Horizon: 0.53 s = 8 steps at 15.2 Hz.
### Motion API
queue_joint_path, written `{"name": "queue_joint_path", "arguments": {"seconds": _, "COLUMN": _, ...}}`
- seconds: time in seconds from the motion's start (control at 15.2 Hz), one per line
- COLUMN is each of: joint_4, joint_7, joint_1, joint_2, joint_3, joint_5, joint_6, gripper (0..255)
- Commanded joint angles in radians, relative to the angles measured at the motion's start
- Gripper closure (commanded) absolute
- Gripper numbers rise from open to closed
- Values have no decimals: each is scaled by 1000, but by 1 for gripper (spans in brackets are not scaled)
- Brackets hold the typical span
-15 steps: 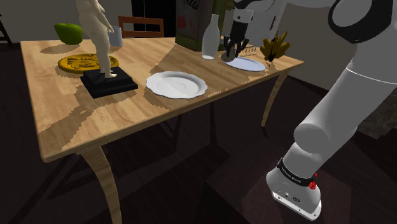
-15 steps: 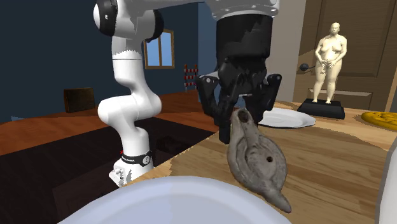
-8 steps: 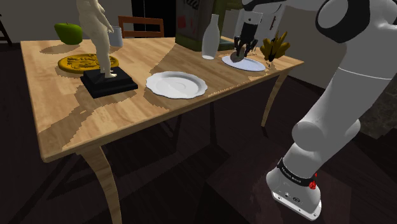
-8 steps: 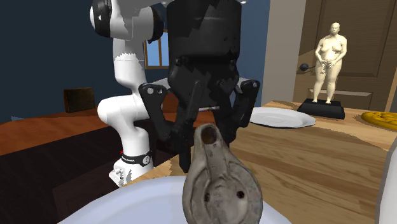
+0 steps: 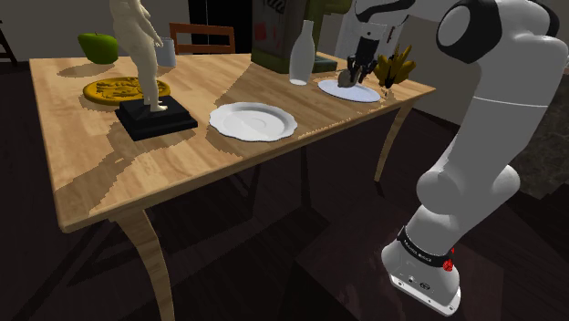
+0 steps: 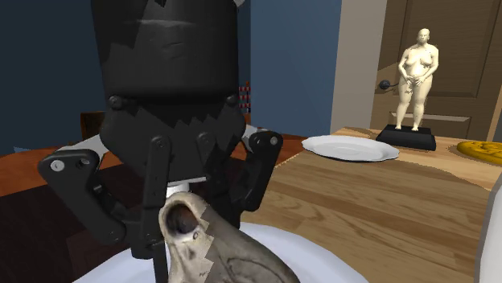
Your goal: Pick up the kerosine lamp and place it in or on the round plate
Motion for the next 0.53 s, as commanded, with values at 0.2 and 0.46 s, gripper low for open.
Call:
{"name": "queue_joint_path", "arguments": {"seconds": 0.2, "joint_4": -79, "joint_7": 1, "joint_1": 6, "joint_2": 8, "joint_3": 4, "joint_5": 1, "joint_6": 73, "gripper": 255}}
{"name": "queue_joint_path", "arguments": {"seconds": 0.46, "joint_4": -106, "joint_7": 0, "joint_1": 7, "joint_2": 10, "joint_3": 4, "joint_5": 2, "joint_6": 102, "gripper": 255}}
